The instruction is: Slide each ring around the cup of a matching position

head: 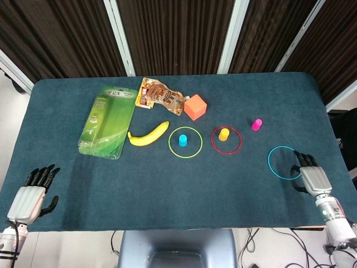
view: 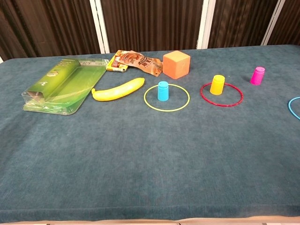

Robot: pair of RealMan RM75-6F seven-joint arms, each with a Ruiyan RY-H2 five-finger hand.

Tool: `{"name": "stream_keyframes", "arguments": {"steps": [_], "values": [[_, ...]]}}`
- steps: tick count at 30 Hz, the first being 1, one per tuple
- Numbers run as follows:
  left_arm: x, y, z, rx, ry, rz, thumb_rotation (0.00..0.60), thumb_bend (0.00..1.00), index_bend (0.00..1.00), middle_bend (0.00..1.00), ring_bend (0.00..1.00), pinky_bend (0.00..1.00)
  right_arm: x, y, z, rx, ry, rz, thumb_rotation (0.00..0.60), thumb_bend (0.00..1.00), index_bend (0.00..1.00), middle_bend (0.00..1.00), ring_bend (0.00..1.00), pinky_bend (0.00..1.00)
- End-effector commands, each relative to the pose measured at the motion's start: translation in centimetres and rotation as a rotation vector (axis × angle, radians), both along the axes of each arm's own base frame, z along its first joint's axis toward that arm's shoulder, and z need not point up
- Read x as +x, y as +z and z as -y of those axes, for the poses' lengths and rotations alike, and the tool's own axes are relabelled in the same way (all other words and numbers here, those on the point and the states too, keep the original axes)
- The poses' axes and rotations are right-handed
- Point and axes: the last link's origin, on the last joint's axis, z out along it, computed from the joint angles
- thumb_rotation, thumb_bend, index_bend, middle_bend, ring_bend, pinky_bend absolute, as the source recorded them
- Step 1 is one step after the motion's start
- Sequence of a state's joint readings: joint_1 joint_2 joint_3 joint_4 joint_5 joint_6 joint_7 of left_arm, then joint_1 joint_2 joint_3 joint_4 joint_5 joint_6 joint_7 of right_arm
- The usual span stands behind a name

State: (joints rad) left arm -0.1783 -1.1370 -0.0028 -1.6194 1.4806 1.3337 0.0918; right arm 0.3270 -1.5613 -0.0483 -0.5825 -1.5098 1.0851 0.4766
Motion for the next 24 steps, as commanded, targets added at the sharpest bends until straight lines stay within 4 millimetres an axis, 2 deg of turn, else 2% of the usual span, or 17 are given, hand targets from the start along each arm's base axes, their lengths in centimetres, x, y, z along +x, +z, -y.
{"name": "stream_keyframes", "arguments": {"steps": [1, 24], "values": [[0.0, 0.1, 0.0, -0.001, 0.000, 0.001, 0.600, 0.44, 0.00, 0.00, 0.00, 0.02, 0.0, -0.3, 0.1, 0.008, -0.001, -0.001, 0.600, 0.49, 0.63, 0.03, 0.00, 0.00], [0.1, 0.1, 0.3, 0.000, 0.001, 0.004, 0.600, 0.44, 0.00, 0.00, 0.00, 0.02, 0.2, -1.4, 0.6, 0.039, -0.011, 0.008, 0.600, 0.49, 0.65, 0.03, 0.00, 0.00]]}}
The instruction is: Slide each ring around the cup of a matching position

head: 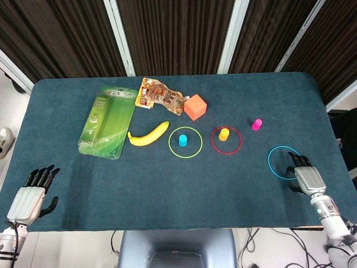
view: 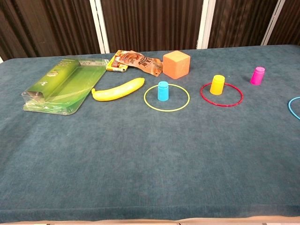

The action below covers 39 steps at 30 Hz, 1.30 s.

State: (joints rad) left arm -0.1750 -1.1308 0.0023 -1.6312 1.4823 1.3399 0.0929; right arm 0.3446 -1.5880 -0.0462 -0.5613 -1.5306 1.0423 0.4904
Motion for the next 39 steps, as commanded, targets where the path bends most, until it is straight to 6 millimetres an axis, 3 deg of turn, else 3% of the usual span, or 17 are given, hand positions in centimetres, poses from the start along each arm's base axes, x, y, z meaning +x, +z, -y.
{"name": "stream_keyframes", "arguments": {"steps": [1, 16, 28, 39], "values": [[0.03, 0.01, 0.03, 0.001, 0.000, 0.000, 0.600, 0.44, 0.00, 0.00, 0.00, 0.02, 0.01, -0.15, -0.02, 0.003, -0.002, 0.001, 0.600, 0.49, 0.66, 0.03, 0.00, 0.00], [-0.06, 0.15, 0.04, 0.004, 0.001, 0.001, 0.600, 0.44, 0.00, 0.00, 0.00, 0.02, -0.04, -0.41, -0.24, 0.001, -0.002, 0.002, 0.600, 0.50, 0.71, 0.04, 0.00, 0.00], [-0.13, 0.07, 0.45, 0.004, -0.001, 0.003, 0.600, 0.44, 0.00, 0.00, 0.00, 0.02, 0.05, -0.54, -0.50, -0.006, 0.006, 0.010, 0.600, 0.50, 0.86, 0.10, 0.00, 0.00], [-0.09, 0.22, -0.24, 0.007, -0.001, 0.004, 0.600, 0.44, 0.00, 0.00, 0.00, 0.02, 0.44, -0.63, -0.40, -0.022, 0.036, 0.002, 0.600, 0.50, 0.93, 0.14, 0.00, 0.00]]}}
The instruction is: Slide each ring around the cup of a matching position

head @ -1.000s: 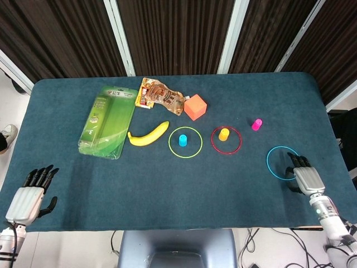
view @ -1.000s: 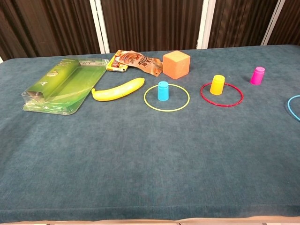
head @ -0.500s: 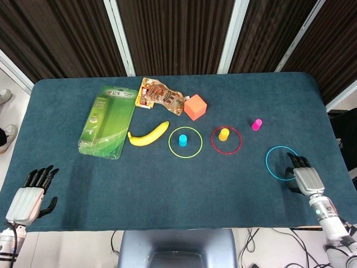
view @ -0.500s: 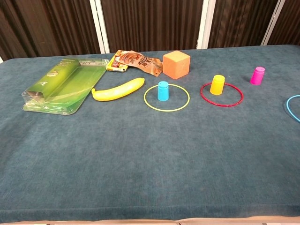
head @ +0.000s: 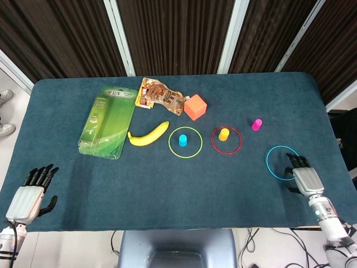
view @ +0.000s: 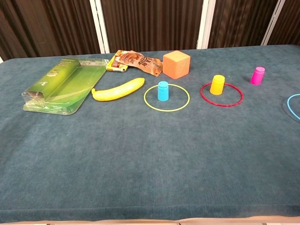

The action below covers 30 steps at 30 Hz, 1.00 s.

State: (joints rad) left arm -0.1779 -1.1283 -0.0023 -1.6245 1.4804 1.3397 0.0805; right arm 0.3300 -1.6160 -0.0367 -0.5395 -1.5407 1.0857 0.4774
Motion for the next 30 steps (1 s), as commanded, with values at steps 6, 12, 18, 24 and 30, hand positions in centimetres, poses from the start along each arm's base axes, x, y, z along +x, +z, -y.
{"name": "stream_keyframes", "arguments": {"steps": [6, 12, 18, 24, 30], "values": [[0.0, 0.0, 0.2, 0.002, -0.001, 0.001, 0.600, 0.44, 0.00, 0.00, 0.00, 0.02, 0.8, 0.1, 0.8, -0.025, 0.035, 0.009, 0.600, 0.50, 0.94, 0.15, 0.00, 0.00], [0.0, 0.1, -0.1, 0.002, 0.001, 0.002, 0.600, 0.44, 0.00, 0.00, 0.00, 0.02, 2.4, 0.9, 2.4, -0.071, 0.099, 0.025, 0.600, 0.50, 0.94, 0.15, 0.00, 0.00], [0.1, -0.1, -0.1, 0.000, 0.003, -0.003, 0.600, 0.44, 0.00, 0.00, 0.00, 0.02, 5.4, 2.1, 5.5, -0.131, 0.193, 0.026, 0.600, 0.50, 0.94, 0.15, 0.00, 0.00], [0.0, -0.2, -0.2, -0.004, 0.007, -0.007, 0.600, 0.44, 0.00, 0.00, 0.00, 0.02, 8.9, 2.5, 10.2, -0.147, 0.226, 0.019, 0.600, 0.50, 0.94, 0.16, 0.00, 0.00], [-0.1, -0.1, -0.3, 0.007, 0.017, -0.008, 0.600, 0.44, 0.00, 0.00, 0.00, 0.02, 10.4, 1.1, 13.0, -0.117, 0.206, -0.059, 0.600, 0.50, 0.92, 0.16, 0.00, 0.00]]}}
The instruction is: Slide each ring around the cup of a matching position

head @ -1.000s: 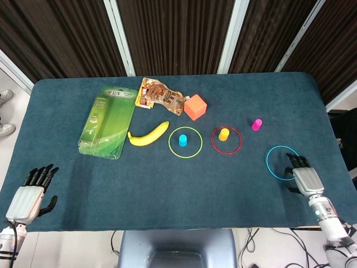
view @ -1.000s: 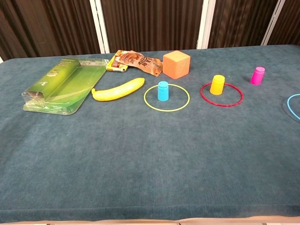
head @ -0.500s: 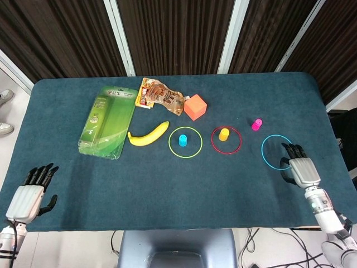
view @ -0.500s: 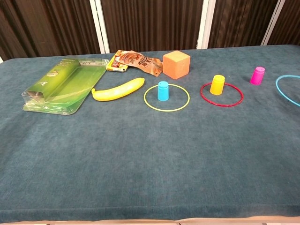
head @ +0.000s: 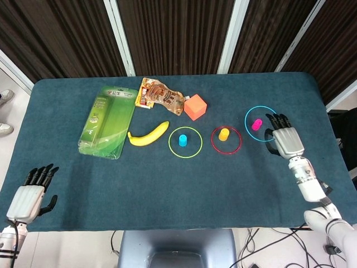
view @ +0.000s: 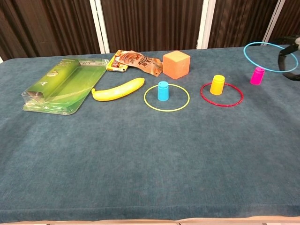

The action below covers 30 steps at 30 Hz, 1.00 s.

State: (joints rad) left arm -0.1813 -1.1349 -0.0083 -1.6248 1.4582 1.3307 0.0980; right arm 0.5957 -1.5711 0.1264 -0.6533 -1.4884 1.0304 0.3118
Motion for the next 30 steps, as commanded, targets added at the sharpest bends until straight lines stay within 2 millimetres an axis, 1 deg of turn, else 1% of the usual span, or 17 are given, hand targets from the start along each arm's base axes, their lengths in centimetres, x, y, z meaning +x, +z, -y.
{"name": "stream_keyframes", "arguments": {"steps": [1, 2, 6, 9, 12, 14, 17, 19, 20, 21, 23, 24, 27, 28, 30], "values": [[0.0, 0.1, -0.1, 0.003, 0.003, 0.001, 0.600, 0.44, 0.00, 0.00, 0.00, 0.03, 0.4, -1.0, 1.4, 0.005, -0.034, -0.051, 0.600, 0.50, 0.88, 0.16, 0.00, 0.00], [0.0, 0.2, -0.1, 0.003, 0.004, 0.001, 0.600, 0.44, 0.00, 0.00, 0.00, 0.02, 0.3, -1.3, 1.5, 0.009, -0.045, -0.054, 0.600, 0.50, 0.82, 0.16, 0.00, 0.00], [-0.1, 0.1, -0.4, 0.000, 0.008, 0.003, 0.600, 0.44, 0.00, 0.00, 0.00, 0.02, -0.3, -2.7, 1.7, 0.039, -0.102, -0.061, 0.600, 0.50, 0.64, 0.15, 0.00, 0.00], [-0.1, 0.2, -0.4, 0.002, 0.009, 0.007, 0.600, 0.44, 0.00, 0.00, 0.00, 0.03, -0.5, -3.2, 1.7, 0.048, -0.124, -0.038, 0.600, 0.50, 0.42, 0.12, 0.00, 0.00], [-0.1, 0.2, -0.3, 0.000, 0.006, 0.008, 0.600, 0.46, 0.00, 0.00, 0.00, 0.03, -0.3, -2.9, 1.5, 0.045, -0.123, 0.023, 0.600, 0.49, 0.26, 0.08, 0.00, 0.00], [-0.1, 0.2, -0.2, -0.001, 0.003, 0.008, 0.600, 0.46, 0.00, 0.00, 0.00, 0.03, -0.2, -2.3, 1.1, 0.030, -0.099, 0.044, 0.600, 0.45, 0.19, 0.07, 0.00, 0.00], [0.0, 0.3, -0.1, 0.003, -0.001, 0.011, 0.600, 0.46, 0.00, 0.00, 0.00, 0.03, 0.1, -0.7, -0.6, -0.013, -0.030, 0.092, 0.600, 0.44, 0.17, 0.06, 0.00, 0.00], [0.0, 0.4, 0.0, 0.008, -0.004, 0.013, 0.600, 0.46, 0.00, 0.00, 0.00, 0.02, 0.5, 0.5, -3.1, -0.034, 0.022, 0.129, 0.600, 0.44, 0.14, 0.05, 0.00, 0.00], [0.0, 0.4, 0.0, 0.009, -0.004, 0.014, 0.600, 0.46, 0.00, 0.00, 0.00, 0.03, 0.6, 1.0, -4.4, -0.038, 0.039, 0.134, 0.600, 0.43, 0.11, 0.04, 0.00, 0.00], [0.0, 0.4, 0.0, 0.010, -0.005, 0.014, 0.600, 0.46, 0.00, 0.00, 0.00, 0.03, 0.9, 1.5, -6.5, -0.032, 0.055, 0.120, 0.600, 0.43, 0.07, 0.03, 0.00, 0.00], [0.0, 0.4, -0.1, 0.012, -0.010, 0.016, 0.600, 0.46, 0.00, 0.00, 0.00, 0.03, 1.5, 2.2, -10.1, -0.016, 0.063, 0.079, 0.600, 0.43, 0.01, 0.01, 0.00, 0.00], [0.2, 0.3, -0.2, 0.015, -0.018, 0.016, 0.600, 0.46, 0.00, 0.00, 0.00, 0.03, 1.9, 2.7, -12.5, -0.014, 0.050, 0.045, 0.600, 0.43, 0.00, 0.00, 0.00, 0.00], [0.5, 0.2, -0.3, 0.025, -0.047, 0.017, 0.600, 0.46, 0.00, 0.00, 0.00, 0.02, 2.5, 3.6, -18.1, -0.058, -0.011, -0.011, 0.600, 0.41, 0.00, 0.00, 0.00, 0.00], [0.6, 0.1, -0.3, 0.026, -0.055, 0.020, 0.600, 0.46, 0.00, 0.00, 0.00, 0.02, 2.6, 3.8, -19.4, -0.084, -0.026, -0.011, 0.600, 0.41, 0.00, 0.00, 0.00, 0.00], [0.8, 0.1, -0.1, 0.025, -0.070, 0.021, 0.600, 0.46, 0.00, 0.00, 0.00, 0.02, 2.7, 3.9, -21.3, -0.147, -0.048, 0.023, 0.600, 0.41, 0.00, 0.00, 0.00, 0.00]]}}
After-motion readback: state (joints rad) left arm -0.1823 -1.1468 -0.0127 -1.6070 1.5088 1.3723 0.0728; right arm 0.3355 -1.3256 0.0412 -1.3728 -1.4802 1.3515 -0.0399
